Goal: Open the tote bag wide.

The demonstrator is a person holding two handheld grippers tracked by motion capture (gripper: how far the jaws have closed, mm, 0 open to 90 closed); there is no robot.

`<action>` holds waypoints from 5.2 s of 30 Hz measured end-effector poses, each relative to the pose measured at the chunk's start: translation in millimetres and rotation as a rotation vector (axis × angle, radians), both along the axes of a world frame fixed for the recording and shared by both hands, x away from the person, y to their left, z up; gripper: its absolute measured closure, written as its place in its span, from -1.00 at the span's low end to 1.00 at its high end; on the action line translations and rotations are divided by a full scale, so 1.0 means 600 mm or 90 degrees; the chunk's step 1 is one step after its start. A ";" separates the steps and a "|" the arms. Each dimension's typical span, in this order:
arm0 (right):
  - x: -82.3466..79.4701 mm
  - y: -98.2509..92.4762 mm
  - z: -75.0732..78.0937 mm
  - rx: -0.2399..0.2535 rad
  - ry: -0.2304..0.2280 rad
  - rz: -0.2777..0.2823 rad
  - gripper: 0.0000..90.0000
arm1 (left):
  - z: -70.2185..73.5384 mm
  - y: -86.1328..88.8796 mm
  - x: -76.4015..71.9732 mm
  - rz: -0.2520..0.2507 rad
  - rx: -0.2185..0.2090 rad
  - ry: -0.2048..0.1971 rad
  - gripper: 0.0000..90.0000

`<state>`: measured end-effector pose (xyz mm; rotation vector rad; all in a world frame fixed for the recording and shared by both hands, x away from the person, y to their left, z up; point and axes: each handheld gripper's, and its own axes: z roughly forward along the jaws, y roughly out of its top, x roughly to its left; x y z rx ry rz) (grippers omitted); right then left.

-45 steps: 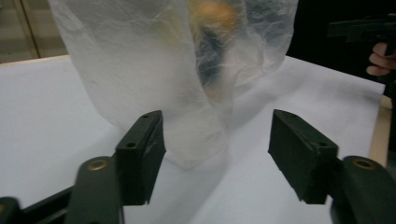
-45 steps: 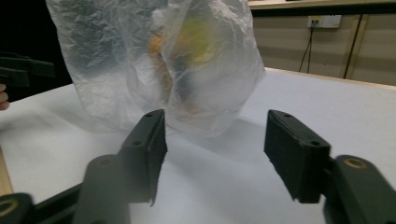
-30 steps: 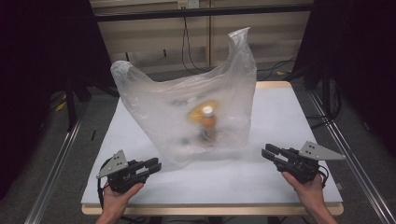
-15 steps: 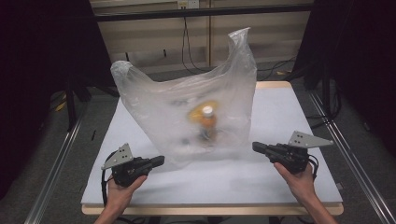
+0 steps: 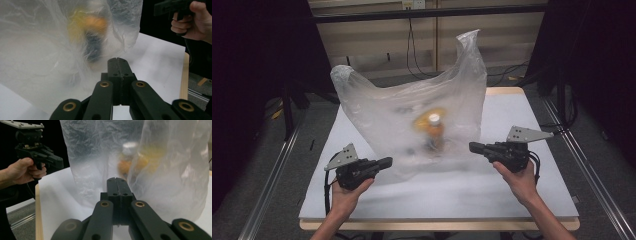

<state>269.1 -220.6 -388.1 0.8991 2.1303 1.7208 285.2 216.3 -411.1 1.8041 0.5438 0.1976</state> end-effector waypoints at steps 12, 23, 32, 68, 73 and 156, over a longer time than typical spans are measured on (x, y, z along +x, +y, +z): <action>0.029 0.018 0.041 0.004 -0.019 0.006 1.00 | 0.032 -0.020 0.019 -0.012 -0.013 -0.016 1.00; 0.058 0.045 0.085 0.000 -0.036 0.021 1.00 | 0.054 -0.027 0.045 -0.008 -0.036 -0.024 1.00; 0.072 0.071 0.128 -0.007 -0.052 0.035 1.00 | 0.086 -0.035 0.061 -0.007 -0.041 -0.043 1.00; 0.150 0.119 0.234 0.000 -0.064 0.000 1.00 | 0.212 -0.057 0.132 0.003 -0.107 -0.072 1.00; 0.157 0.122 0.243 -0.001 -0.063 -0.013 1.00 | 0.227 -0.062 0.145 0.016 -0.103 -0.073 1.00; 0.184 0.117 0.020 -0.157 0.102 -0.053 1.00 | 0.030 -0.178 0.189 -0.043 0.076 0.063 1.00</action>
